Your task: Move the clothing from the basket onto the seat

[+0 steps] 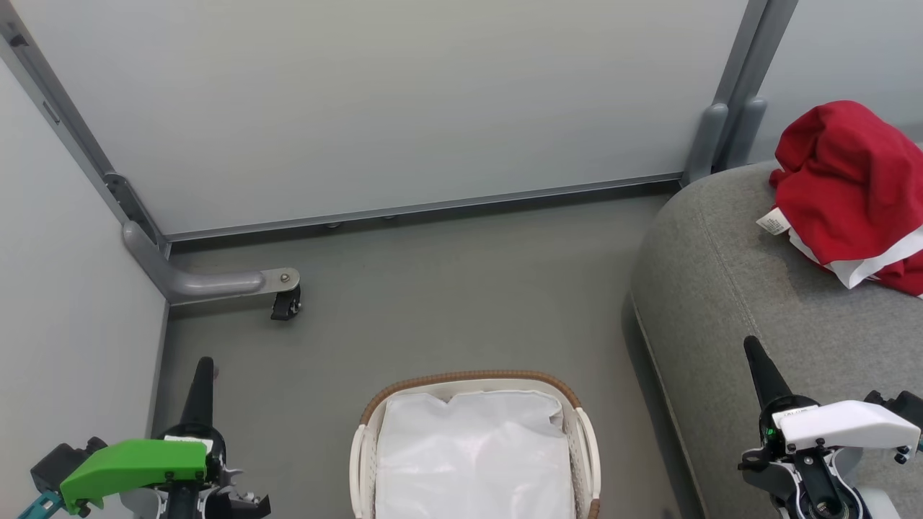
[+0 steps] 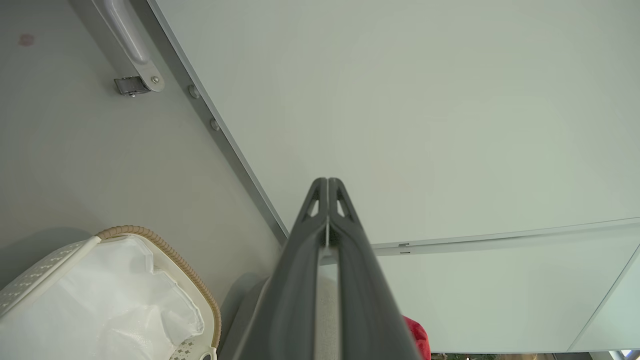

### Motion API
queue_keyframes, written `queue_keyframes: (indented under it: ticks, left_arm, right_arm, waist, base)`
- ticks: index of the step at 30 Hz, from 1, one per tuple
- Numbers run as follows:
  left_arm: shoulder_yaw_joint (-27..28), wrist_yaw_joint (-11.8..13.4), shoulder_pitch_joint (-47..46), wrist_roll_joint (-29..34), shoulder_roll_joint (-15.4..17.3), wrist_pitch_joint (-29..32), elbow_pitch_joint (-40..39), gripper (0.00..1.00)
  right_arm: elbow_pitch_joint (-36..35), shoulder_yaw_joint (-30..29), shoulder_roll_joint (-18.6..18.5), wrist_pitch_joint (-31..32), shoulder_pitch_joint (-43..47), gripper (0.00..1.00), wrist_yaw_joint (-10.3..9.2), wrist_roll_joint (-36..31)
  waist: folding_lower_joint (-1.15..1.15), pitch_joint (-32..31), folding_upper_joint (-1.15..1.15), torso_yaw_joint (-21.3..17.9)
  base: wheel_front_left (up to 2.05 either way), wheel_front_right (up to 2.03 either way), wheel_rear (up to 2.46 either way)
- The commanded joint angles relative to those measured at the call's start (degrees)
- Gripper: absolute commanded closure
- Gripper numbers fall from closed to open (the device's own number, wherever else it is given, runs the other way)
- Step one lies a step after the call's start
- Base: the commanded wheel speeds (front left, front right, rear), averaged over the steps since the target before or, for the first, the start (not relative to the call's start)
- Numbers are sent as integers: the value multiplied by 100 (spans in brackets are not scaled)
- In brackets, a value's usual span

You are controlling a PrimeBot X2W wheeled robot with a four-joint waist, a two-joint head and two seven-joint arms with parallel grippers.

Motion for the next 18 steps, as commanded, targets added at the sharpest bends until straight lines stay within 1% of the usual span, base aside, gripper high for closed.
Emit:
queue_keyframes:
  ticks: [1,18]
  left_arm:
    - [43,-34,-139,-126,31,47,-50,100]
    - [148,-39,-205,-780,34,241,-93,100]
  right_arm:
    - [-57,-28,-34,39,-97,100,-2,146]
    - [-105,-104,-40,244,-103,100,-1,913]
  waist:
    - [0,-1,0,-3]
    - [0,-9,0,-37]
  base:
    - [0,0,0]
    - [0,0,0]
